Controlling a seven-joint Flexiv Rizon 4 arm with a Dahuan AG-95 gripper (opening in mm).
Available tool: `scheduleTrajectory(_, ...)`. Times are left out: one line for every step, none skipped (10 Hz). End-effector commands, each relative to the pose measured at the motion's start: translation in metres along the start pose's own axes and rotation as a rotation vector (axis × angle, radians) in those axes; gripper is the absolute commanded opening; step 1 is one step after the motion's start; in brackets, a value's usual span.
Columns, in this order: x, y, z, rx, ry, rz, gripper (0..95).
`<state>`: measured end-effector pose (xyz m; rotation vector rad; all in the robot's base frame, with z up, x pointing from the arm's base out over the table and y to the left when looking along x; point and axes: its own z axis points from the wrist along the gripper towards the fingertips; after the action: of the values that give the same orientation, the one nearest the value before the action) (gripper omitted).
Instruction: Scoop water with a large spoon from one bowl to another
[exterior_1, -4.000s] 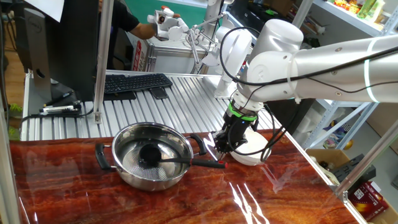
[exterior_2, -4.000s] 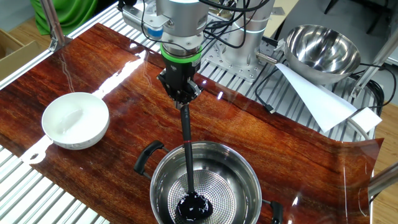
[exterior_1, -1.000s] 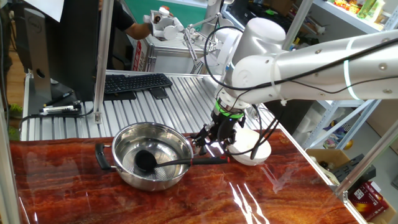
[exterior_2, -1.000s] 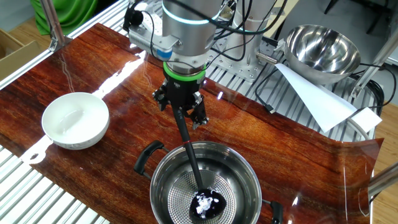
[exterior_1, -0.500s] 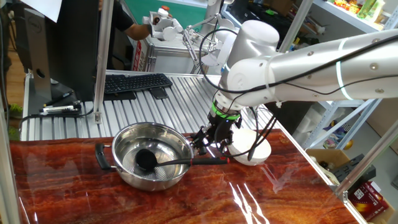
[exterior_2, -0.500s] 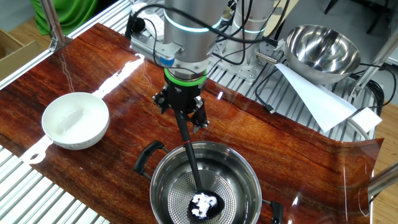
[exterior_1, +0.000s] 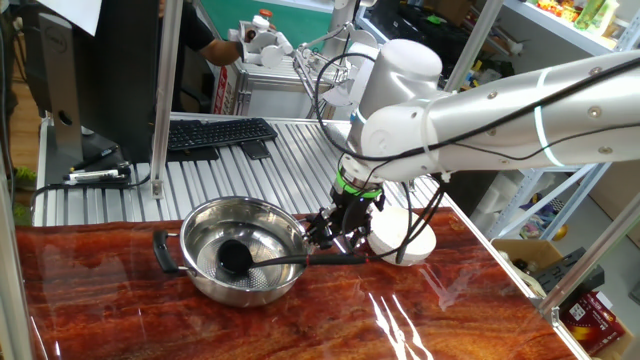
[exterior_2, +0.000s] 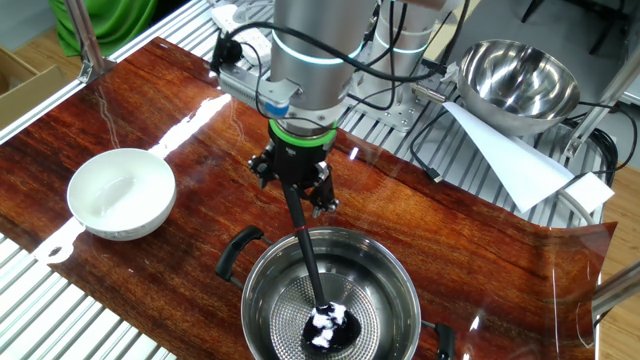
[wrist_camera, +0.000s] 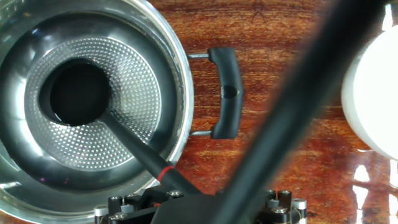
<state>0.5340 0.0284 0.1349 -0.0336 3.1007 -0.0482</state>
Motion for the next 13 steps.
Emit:
scheduleTrajectory(-0.001,0.001,0.003,0.009,0.0,-0.001,95.0)
scheduleTrajectory(-0.001,0.001,0.005,0.017,0.003,-0.007,95.0)
scheduleTrajectory(-0.001,0.002,0.007,0.019,0.005,-0.01,95.0)
scheduleTrajectory(-0.002,0.002,0.008,0.02,0.006,-0.012,95.0)
scheduleTrajectory(-0.002,0.002,0.01,0.022,0.008,-0.013,95.0)
scheduleTrajectory(-0.002,0.003,0.011,0.022,0.009,-0.015,95.0)
scheduleTrajectory(-0.002,0.003,0.013,0.024,0.009,-0.017,76.0)
scheduleTrajectory(-0.002,0.004,0.015,0.027,0.008,-0.02,76.0)
scheduleTrajectory(-0.002,0.004,0.016,0.027,0.008,-0.021,76.0)
scheduleTrajectory(-0.001,0.004,0.016,0.028,0.008,-0.023,76.0)
scheduleTrajectory(-0.001,0.004,0.017,0.029,0.008,-0.024,76.0)
scheduleTrajectory(0.0,0.004,0.017,0.03,0.008,-0.025,76.0)
scheduleTrajectory(0.0,0.005,0.018,0.031,0.008,-0.026,76.0)
